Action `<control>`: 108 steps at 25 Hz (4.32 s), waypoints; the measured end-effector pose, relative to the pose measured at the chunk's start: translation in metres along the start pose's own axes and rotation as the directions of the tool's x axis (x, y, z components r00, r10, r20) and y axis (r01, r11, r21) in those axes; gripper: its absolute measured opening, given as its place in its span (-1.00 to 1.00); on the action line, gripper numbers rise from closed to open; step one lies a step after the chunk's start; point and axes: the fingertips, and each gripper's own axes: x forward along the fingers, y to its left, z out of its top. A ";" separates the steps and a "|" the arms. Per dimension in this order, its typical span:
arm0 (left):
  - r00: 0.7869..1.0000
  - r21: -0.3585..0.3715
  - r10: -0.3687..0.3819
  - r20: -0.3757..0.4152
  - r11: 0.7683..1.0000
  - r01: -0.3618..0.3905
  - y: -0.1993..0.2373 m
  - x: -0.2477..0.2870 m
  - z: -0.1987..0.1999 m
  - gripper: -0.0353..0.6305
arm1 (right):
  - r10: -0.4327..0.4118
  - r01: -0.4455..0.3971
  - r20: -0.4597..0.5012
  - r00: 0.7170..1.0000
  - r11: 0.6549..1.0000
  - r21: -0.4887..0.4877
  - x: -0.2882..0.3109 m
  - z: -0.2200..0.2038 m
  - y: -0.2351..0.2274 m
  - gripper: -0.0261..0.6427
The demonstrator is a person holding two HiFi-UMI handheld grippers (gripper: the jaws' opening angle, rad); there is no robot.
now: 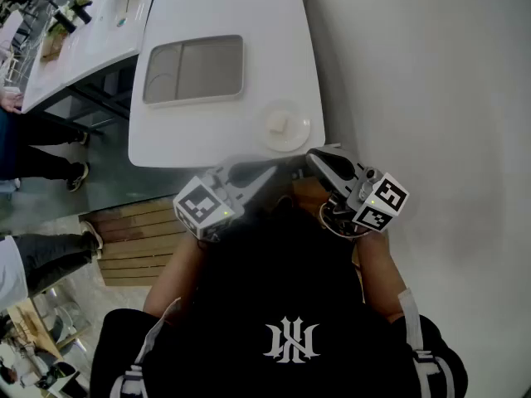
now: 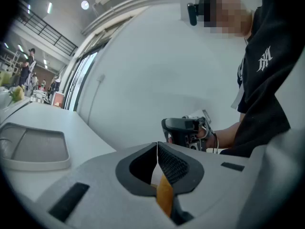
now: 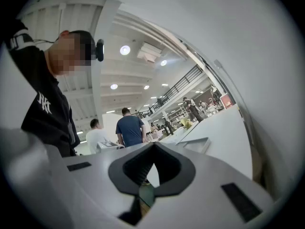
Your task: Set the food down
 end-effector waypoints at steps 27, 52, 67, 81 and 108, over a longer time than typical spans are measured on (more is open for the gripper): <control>0.925 -0.587 0.116 -0.363 0.742 -0.323 0.146 0.035 -0.107 -0.38 | -0.046 0.265 -0.468 0.883 0.870 0.415 0.025 -0.060 -0.212 -0.27; 0.834 -0.635 0.101 -0.543 0.601 -0.486 0.159 0.056 -0.140 -0.37 | 0.139 0.322 -0.727 0.672 0.830 0.456 0.023 -0.129 -0.236 -0.44; 0.801 -0.595 0.096 -0.591 0.619 -0.513 0.167 0.051 -0.143 -0.67 | 0.110 0.390 -0.759 0.641 0.806 0.446 0.022 -0.133 -0.235 -0.74; 0.815 -0.620 0.059 -0.577 0.618 -0.483 0.166 0.047 -0.144 -0.76 | 0.114 0.412 -0.723 0.682 0.756 0.508 0.028 -0.122 -0.234 -0.86; 0.807 -0.512 0.209 -0.552 0.679 -0.526 0.312 -0.073 -0.048 -0.76 | 0.104 0.333 -0.636 0.765 0.782 0.527 0.232 -0.058 -0.228 -0.86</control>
